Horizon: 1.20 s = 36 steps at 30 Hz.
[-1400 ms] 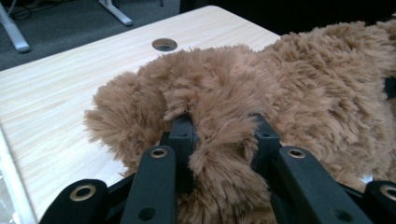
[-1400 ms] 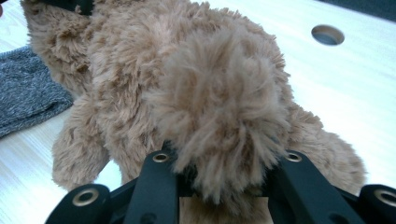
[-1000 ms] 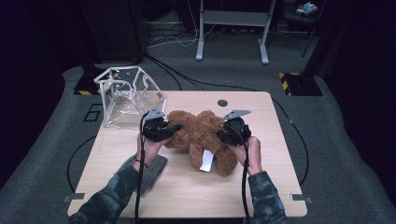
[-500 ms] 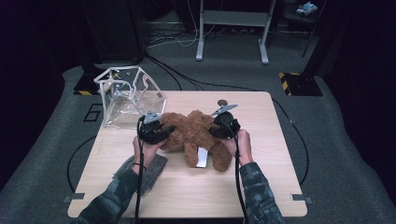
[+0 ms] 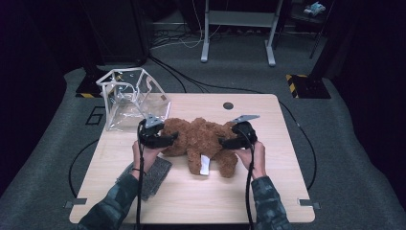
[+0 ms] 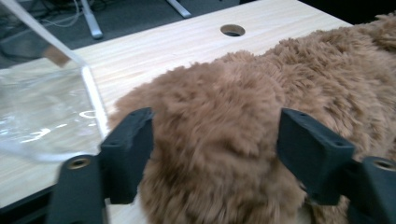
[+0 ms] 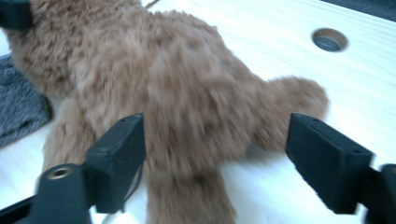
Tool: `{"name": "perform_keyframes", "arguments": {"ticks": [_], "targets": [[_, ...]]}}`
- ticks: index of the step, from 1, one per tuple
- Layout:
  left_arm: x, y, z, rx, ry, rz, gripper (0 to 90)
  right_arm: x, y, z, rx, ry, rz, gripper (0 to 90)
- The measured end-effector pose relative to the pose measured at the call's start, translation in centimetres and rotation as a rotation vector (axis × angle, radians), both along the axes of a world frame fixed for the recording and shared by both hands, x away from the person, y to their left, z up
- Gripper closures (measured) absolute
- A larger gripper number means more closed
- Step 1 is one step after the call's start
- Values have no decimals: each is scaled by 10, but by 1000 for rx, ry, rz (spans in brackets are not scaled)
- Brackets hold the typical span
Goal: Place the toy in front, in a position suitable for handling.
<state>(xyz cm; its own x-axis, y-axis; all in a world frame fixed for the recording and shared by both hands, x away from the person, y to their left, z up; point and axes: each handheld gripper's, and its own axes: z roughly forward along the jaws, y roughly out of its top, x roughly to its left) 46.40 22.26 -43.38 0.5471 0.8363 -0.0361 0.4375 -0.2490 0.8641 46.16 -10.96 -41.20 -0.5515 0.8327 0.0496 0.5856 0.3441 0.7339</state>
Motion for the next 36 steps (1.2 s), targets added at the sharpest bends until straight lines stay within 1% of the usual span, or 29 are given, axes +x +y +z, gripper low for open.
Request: {"name": "perform_keyframes", "arguments": {"ticks": [3, 5, 7, 8, 9, 10, 11, 12, 13, 14, 15, 16, 17, 18, 19, 21, 22, 24, 25, 26, 27, 28, 30, 31, 32, 33, 34, 35, 36], "targets": [[-6, 14, 1, -1, 30, 2, 188, -15, -20, -2, 8, 1, -25, 140], [-9, 23, 0, -1, 52, 1, 162, -25, -33, -7, 0, -3, -39, 125], [-15, 34, -2, -9, 66, 9, 149, -33, -46, -15, 1, 6, -53, 93], [-19, 38, -3, -16, 74, 9, 145, -39, -52, -21, 2, 3, -72, 74], [-21, 41, -4, -15, 77, 10, 142, -43, -57, -26, -9, 4, -85, 57], [-26, 45, -5, -15, 86, 13, 131, -47, -61, -30, -4, 5, -96, 50], [-30, 48, -8, -25, 90, 23, 111, -51, -67, -36, 3, 1, -101, 40], [-35, 52, -12, -13, 100, 23, 99, -56, -71, -42, 9, 9, -119, 30], [-39, 54, -15, -5, 118, 24, 89, -60, -76, -47, 2, 5, -132, 26], [-43, 57, -20, -7, 131, 27, 61, -64, -81, -53, -2, 5, -142, 20], [-47, 59, -23, 8, 149, 19, 56, -69, -85, -58, 3, 15, -162, 13], [-52, 61, -26, 20, 151, 21, 47, -72, -90, -63, 1, 20, -174, 7], [-58, 64, -30, 39, 162, 20, 35, -76, -95, -68, -2, 17, -191, 8], [-61, 66, -33, 39, 171, 25, 19, -82, -103, -74, 0, 16, -218, 1], [-63, 67, -34, 42, 175, 26, 9, -85, -107, -78, 9, 16, -231, 0], [-69, 68, -39, 64, 182, 30, 0, -89, -112, -83, 10, 17, -250, 0], [-72, 67, -42, 69, 189, 27, 0, -93, -116, -87, 8, 19, -274, 0], [-78, 65, -48, 102, 199, 22, 0, -97, -121, -93, 1, 16, -291, 0], [-78, 65, -48, 102, 199, 22, 0, -97, -121, -93, 1, 16, -291, 0], [-81, 64, -51, 111, 208, 17, 0, -99, -122, -96, -10, 13, -300, 0], [-84, 63, -57, 115, 212, 22, 0, -100, -123, -100, -43, 17, -324, 0], [-85, 63, -59, 129, 214, 20, 0, -101, -123, -101, -46, 12, -326, 0], [-86, 63, -62, 132, 217, 23, 0, -101, -123, -102, -44, 17, -330, 0], [-86, 63, -64, 142, 218, 18, 1, -100, -123, -103, -52, 17, -330, 0], [-87, 63, -67, 142, 220, 18, 12, -100, -124, -105, -59, 18, -329, 1], [-87, 62, -69, 148, 222, 14, 40, -100, -125, -107, -54, 21, -336, 6], [-87, 62, -71, 171, 224, 11, 40, -100, -125, -107, -54, 21, -336, 6], [-87, 61, -76, 166, 235, 7, 64, -99, -127, -112, -52, 29, -337, 7], [-87, 61, -76, 166, 235, 7, 71, -99, -127, -112, -52, 29, -337, 7]]}}
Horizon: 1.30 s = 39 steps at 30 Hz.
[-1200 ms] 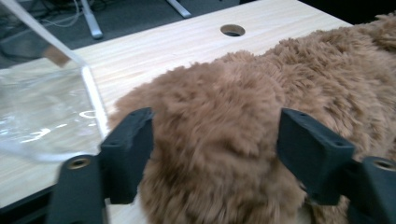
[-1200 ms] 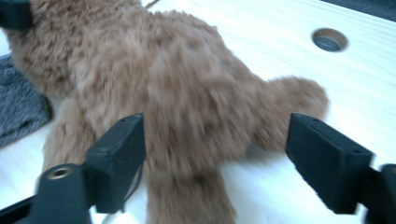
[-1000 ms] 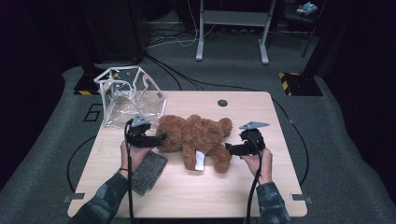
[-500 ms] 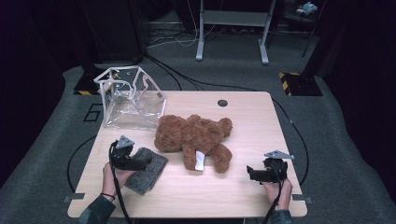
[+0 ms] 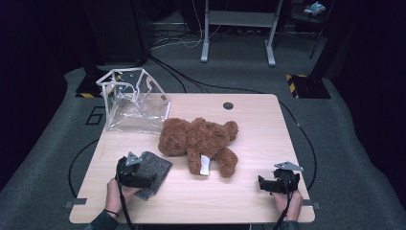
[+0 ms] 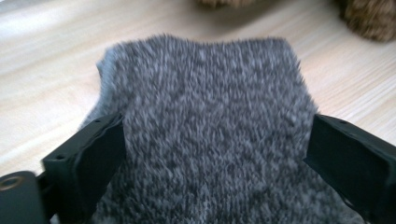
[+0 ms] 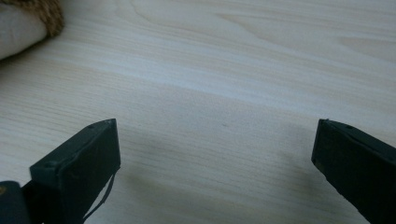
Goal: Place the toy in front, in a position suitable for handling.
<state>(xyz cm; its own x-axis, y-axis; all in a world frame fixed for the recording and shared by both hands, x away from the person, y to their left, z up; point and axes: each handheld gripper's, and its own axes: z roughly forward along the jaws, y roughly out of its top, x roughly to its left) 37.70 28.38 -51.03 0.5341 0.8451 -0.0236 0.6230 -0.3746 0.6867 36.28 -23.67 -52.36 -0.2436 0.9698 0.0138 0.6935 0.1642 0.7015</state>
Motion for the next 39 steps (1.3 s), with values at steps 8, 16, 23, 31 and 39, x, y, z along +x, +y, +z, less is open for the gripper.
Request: {"name": "perform_keyframes", "arguments": {"ticks": [8, 16, 23, 31, 39], "targets": [[-4, -2, -12, 43, -17, -11, 99, -2, -2, -5, -10, -16, -12, 13], [-4, -1, -13, 43, -26, -10, 99, -2, -2, -6, -8, -19, -16, 12], [-5, -1, -12, 42, -18, -9, 120, -2, -2, -6, -4, -18, -24, 12], [-7, -2, -12, 36, -31, -9, 150, -2, -2, -6, -4, -20, -24, 12], [-18, -1, -11, -9, -79, 10, 514, -2, -2, -6, 2, -22, -26, 12]]}}
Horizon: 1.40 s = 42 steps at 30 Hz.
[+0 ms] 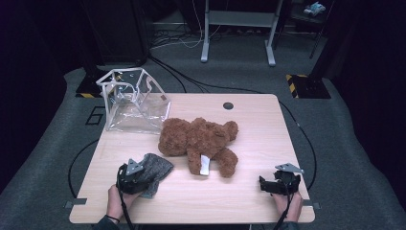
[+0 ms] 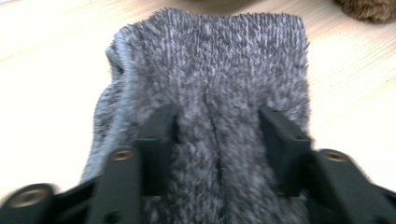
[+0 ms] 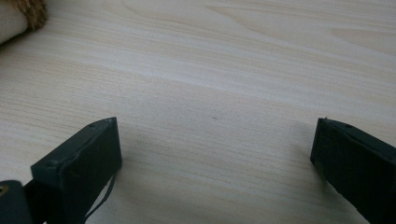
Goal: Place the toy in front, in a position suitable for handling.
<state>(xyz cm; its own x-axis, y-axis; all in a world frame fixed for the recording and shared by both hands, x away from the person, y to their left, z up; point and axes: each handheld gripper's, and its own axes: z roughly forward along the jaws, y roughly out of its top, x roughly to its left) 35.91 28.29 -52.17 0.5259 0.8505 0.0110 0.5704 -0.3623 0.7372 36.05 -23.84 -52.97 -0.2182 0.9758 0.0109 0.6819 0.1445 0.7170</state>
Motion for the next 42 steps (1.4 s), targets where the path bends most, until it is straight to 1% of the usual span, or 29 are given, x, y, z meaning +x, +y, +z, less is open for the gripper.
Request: {"name": "perform_keyframes", "arguments": {"ticks": [1, 2, 3, 4, 5, 7, 8, 9, 10, 12, 13, 15, 17, 18, 19, 20, 24, 26, 29, 30, 31, 32, 35, 36, 37, 39, 40, 42], "targets": [[-1, 1, 0, -9, 2, -1, 564, 0, 0, 0, 0, 0, 1, 12], [-1, 3, 0, -7, 4, -11, 606, 0, 0, 0, -1, -1, 3, 12], [-1, 4, 0, -9, -4, -10, 642, 0, -1, 0, -3, -2, 5, 13], [-2, 4, 0, -22, -4, -13, 663, 0, -1, 0, -7, -2, 9, 12], [-1, 5, 0, -25, -7, -17, 688, 0, -1, 0, -8, -1, 10, 12], [-3, 5, 0, -37, -17, -8, 710, 0, -1, 0, -6, 2, 10, 12], [-3, 7, 1, -43, -12, -13, 715, 0, -1, 0, -6, 2, 9, 12], [-4, 7, 2, -39, -15, -19, 719, 1, -1, 0, -2, -3, 9, 12], [-4, 8, 2, -47, -12, -20, 720, 1, -1, 0, -3, -3, 10, 12], [-5, 9, 4, -42, -20, -29, 720, 1, -1, 0, -2, -4, 10, 12], [-6, 8, 4, -47, -21, -26, 720, 1, -1, 0, -2, -4, 12, 12], [-7, 8, 7, -50, -23, -42, 721, 1, -1, 0, -2, -2, 16, 12], [-10, 6, 12, -50, -38, -59, 721, 1, -1, 0, -1, -4, 15, 12], [-10, 5, 13, -49, -36, -69, 721, 1, -1, 0, -2, -4, 15, 12], [-11, 4, 15, -42, -43, -77, 721, 1, -1, 0, -1, -4, 15, 12], [-13, 0, 19, -47, -47, -98, 721, 1, -1, 0, -1, -4, 15, 12], [-17, -7, 23, -48, -57, -127, 720, 1, -1, 0, -2, -4, 14, 12], [-18, -10, 26, -39, -59, -151, 720, 1, -1, 0, -1, -4, 14, 12], [-20, -17, 30, -52, -70, -174, 720, 1, -1, 0, -5, -4, 15, 12], [-20, -19, 31, -49, -68, -190, 720, 1, -1, 0, -2, -4, 13, 12], [-21, -21, 32, -57, -68, -196, 719, 1, -1, 0, -2, -6, 13, 13], [-21, -23, 34, -55, -74, -209, 719, 1, -1, 0, -2, -6, 13, 13], [-22, -30, 36, -53, -76, -238, 719, 0, -2, 0, -9, -5, 16, 13], [-22, -34, 36, -61, -74, -250, 718, 0, -1, 0, -9, -5, 15, 13], [-22, -36, 37, -53, -80, -257, 718, 0, -1, 0, -9, -5, 15, 13], [-22, -42, 37, -65, -73, -282, 718, 0, -2, 0, -9, -5, 15, 14], [-22, -44, 37, -57, -73, -292, 717, 0, -1, 0, -9, -5, 15, 13], [-22, -50, 36, -60, -72, -312, 717, 0, -2, 0, -9, -5, 15, 13]]}}
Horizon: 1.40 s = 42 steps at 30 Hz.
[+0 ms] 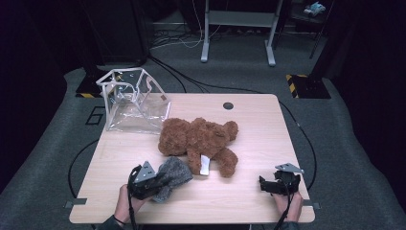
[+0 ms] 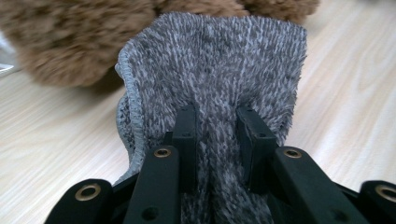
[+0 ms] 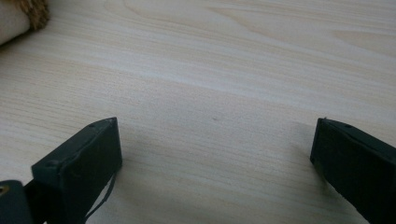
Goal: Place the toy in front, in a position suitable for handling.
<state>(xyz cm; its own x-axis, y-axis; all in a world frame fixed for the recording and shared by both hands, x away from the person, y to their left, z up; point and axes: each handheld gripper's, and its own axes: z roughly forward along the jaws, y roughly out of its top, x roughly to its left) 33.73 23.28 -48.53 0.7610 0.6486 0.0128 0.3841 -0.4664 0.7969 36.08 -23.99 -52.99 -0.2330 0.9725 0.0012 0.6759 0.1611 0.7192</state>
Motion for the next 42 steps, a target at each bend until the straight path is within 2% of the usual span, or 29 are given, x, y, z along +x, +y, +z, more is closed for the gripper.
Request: {"name": "perform_keyframes", "arguments": {"ticks": [2, 3, 6, 9, 11, 16, 21, 22, 28, 30, 33, 37, 40, 42], "targets": [[0, -7, 0, 10, -2, -31, 716, 0, 0, 0, 0, 0, 0, 14], [0, -10, 0, 6, 13, -47, 716, 0, 0, 0, 0, 0, 0, 14], [0, -22, 0, 6, 4, -87, 714, 0, 1, 0, 7, -1, -4, 14], [1, -35, 0, 13, 13, -149, 712, 0, 1, 0, 7, -1, -3, 14], [2, -41, -1, 21, 16, -173, 709, 0, 1, 0, 7, -1, -4, 14], [7, -65, -6, 24, 33, -246, 704, 0, 1, 0, 7, -1, -4, 14], [5, -87, -10, 50, 42, -317, 700, 0, 0, 0, 3, 0, -2, 14], [5, -93, -12, 55, 40, -343, 700, 0, 0, 0, 5, -1, -2, 14], [10, -113, -21, 62, 70, -406, 680, 0, 0, 0, 1, 0, 0, 15], [11, -116, -23, 65, 79, -406, 620, 0, 0, 0, 1, 0, 0, 15], [11, -114, -22, 65, 91, -393, 465, 0, 0, 0, 3, 2, -4, 15], [12, -98, -17, 39, 97, -349, 274, 0, 0, 0, 2, 0, 2, 15], [13, -87, -13, 33, 105, -326, 194, 0, 0, 0, 2, 0, 2, 15], [11, -80, -9, 29, 103, -314, 172, 0, 0, 0, 1, 1, 1, 16]]}}
